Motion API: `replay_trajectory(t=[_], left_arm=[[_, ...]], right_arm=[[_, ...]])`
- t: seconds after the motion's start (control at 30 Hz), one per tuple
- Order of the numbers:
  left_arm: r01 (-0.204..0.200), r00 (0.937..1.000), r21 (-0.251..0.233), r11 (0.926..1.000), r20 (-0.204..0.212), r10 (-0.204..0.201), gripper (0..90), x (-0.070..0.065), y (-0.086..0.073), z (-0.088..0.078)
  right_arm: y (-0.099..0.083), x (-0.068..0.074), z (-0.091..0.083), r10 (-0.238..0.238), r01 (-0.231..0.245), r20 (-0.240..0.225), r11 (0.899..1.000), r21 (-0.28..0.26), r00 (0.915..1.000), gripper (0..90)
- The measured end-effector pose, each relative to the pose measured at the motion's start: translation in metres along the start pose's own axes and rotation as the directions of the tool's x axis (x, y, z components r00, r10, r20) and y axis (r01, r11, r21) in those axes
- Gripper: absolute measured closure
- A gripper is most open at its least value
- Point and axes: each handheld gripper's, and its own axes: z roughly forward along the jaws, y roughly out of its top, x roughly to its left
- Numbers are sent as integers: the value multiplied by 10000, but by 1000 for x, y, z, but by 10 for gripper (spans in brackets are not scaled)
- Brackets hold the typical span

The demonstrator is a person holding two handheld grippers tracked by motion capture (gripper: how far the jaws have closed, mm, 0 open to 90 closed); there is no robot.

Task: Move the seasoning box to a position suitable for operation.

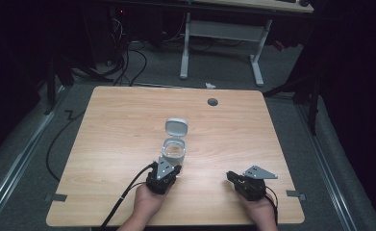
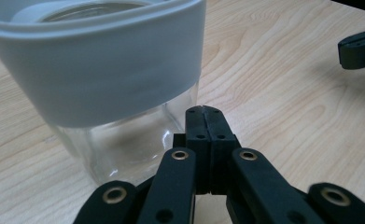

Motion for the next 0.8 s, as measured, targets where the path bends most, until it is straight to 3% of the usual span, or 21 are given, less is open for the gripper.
replay_trajectory(t=[0.27,0.47,0.6,0.63,0.67,0.73,0.77,0.8], left_arm=[[-13,10000,38,10000,5,13,886,0,0,3],[-77,10000,-19,10000,2,77,866,6,1,-15],[-244,9989,-120,9996,-407,239,868,21,4,-29],[-214,9977,-236,9995,-654,198,874,31,7,-35],[-214,9977,-236,9995,-654,198,882,31,7,-35],[-274,9953,-274,9992,-938,247,891,41,10,-36],[-271,9911,-319,9991,-1310,227,897,52,14,-34],[-271,9911,-319,9991,-1310,227,899,52,14,-34]], right_arm=[[0,0,0,-13,13,-2,10000,-5,10000,839],[-1,0,1,5,-5,3,10000,-16,10000,835],[-1,1,2,-9,8,15,10000,75,10000,830],[0,3,2,-16,16,8,10000,70,10000,833],[0,3,2,-16,16,8,10000,70,10000,833],[2,4,1,-112,112,11,9999,-36,9999,835],[3,6,0,-180,180,36,9998,-106,9998,835],[3,6,0,-180,180,36,9998,-106,9998,835]])
